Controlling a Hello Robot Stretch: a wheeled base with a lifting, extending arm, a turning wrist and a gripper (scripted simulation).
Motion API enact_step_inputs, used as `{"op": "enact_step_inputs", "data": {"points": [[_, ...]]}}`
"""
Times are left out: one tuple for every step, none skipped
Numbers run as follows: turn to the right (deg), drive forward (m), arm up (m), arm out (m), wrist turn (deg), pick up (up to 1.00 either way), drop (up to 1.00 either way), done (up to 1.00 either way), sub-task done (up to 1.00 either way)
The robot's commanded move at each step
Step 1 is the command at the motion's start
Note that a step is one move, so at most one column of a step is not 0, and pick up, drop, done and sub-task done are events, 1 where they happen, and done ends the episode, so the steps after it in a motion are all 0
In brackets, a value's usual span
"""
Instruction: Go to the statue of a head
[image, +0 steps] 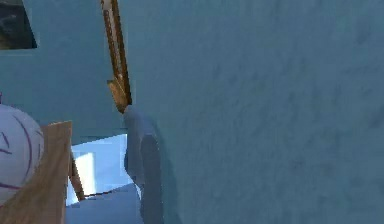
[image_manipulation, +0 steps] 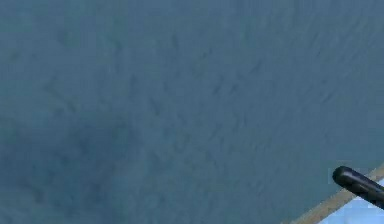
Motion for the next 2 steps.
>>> {"op": "enact_step_inputs", "data": {"points": [[-45.0,0.0,0.0,0.0,0.0,0.0,0.0,0.0,0.0],[0.0,0.0,0.0,0.0,0.0,0.0,0.0,1.0,0.0]]}}
